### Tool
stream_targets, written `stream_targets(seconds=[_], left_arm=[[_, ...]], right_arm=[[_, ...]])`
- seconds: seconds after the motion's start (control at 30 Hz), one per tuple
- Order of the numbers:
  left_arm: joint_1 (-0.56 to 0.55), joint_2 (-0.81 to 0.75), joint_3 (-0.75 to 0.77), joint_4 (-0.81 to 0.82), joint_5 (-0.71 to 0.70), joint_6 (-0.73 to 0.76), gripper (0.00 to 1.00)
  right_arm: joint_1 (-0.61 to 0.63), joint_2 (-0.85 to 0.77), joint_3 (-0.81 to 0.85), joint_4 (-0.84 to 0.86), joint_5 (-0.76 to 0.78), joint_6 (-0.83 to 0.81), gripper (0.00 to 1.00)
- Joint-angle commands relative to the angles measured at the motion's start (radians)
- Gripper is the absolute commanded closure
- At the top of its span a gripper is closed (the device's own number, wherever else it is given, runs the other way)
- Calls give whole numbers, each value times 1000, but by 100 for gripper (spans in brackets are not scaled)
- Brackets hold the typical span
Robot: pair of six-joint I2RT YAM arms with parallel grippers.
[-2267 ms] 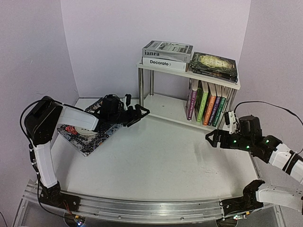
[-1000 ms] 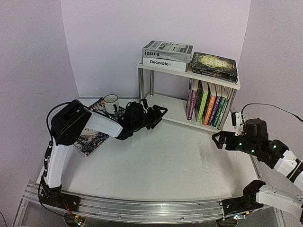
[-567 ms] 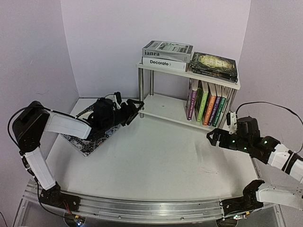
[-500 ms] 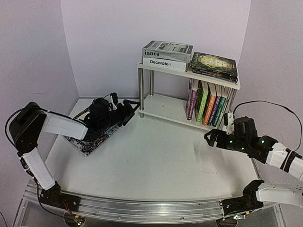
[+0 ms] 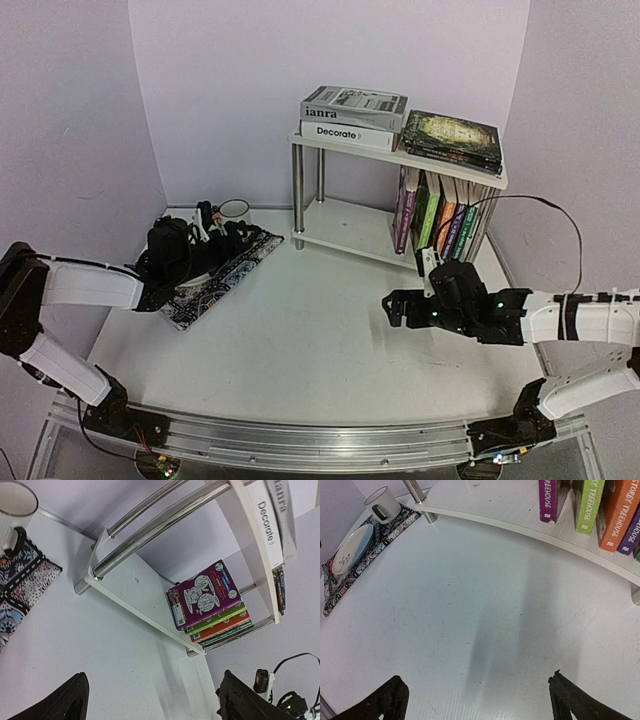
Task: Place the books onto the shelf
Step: Adjust the book on the shelf.
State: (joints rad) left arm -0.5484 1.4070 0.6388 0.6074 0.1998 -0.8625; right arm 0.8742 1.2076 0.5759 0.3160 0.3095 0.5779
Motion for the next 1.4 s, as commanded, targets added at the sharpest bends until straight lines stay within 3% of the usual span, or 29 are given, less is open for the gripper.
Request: stream_targets(seconds=[0.0,0.3,0.6,0.73,0.93,1.23,1.3,1.37], left_arm=[[8,-157,-45,-63,-87,175,6],[13,-354,-101,-189,-246,333,4],[13,-466,-110,-289,-322,429,4],[13,-479,-111,-302,-331,438,3],[13,-467,-93,-311,-326,435,3],[13,-484,-81,-327,-327,430,3],[13,-491,-81,-330,-327,427,4],[13,-495,-80,-333,-331,428,4]], right_arm=[[29,106,84,92,86,15,2],[66,244,210,119,186,-96,2],[64,225,209,57,264,-222,2],[64,198,188,62,213,-302,2],[70,234,245,7,171,-424,12],[107,393,377,-14,351,-605,13],[106,444,409,-14,397,-624,20],[106,483,440,-14,430,-628,36]])
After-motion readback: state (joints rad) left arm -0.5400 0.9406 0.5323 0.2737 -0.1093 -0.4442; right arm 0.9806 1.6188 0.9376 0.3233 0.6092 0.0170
